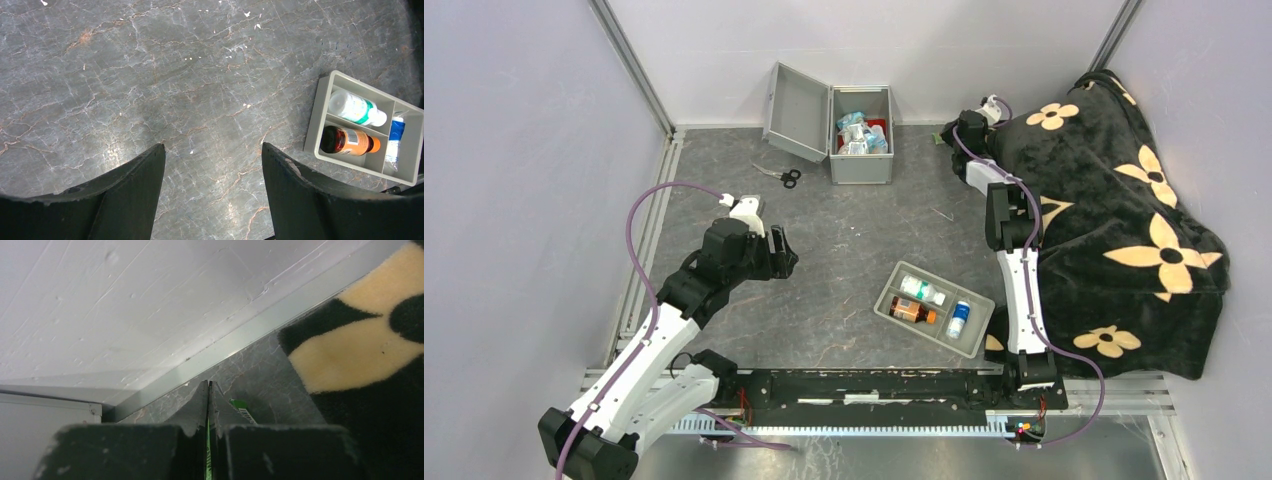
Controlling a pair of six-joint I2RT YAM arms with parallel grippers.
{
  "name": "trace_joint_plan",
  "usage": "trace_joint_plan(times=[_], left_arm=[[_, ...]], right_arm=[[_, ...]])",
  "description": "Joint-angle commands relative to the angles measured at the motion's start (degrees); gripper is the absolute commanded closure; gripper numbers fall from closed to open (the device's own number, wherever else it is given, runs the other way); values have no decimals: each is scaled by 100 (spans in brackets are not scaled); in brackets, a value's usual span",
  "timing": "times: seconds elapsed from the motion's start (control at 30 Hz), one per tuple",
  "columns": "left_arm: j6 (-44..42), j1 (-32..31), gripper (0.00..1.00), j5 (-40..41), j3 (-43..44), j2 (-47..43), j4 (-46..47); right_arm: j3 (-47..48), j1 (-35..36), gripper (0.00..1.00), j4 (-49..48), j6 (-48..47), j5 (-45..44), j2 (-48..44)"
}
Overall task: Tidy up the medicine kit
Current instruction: Move the medical item to the center of the board.
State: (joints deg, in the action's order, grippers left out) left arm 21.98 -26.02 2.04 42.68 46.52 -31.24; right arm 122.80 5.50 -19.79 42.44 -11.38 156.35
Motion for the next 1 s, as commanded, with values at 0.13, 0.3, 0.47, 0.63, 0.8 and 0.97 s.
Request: trace_joint_plan(times=[0.13,0.3,0.47,0.63,0.8,0.97], left_arm=[[-141,-4,23,29,79,25,65],[-141,-4,23,48,75,7,60],[-141,-2,23,34,78,-2,64],[-141,0,23,33,76,-10,65],[-145,0,23,21,77,-44,60],[-141,0,23,-1,79,-60,74]], right_arm=[[-1107,-19,100,307,-487,500,-942],[-1997,15,100,161,-847,939,-1555],[-2935,97,100,27,-1607,1605,-2223],[-3572,172,100,418,-2344,2187,-2841],[-3971,366,100,1264,-3645,2926,-3470],[-4610,448,86,1040,-3713,3288,-4361]])
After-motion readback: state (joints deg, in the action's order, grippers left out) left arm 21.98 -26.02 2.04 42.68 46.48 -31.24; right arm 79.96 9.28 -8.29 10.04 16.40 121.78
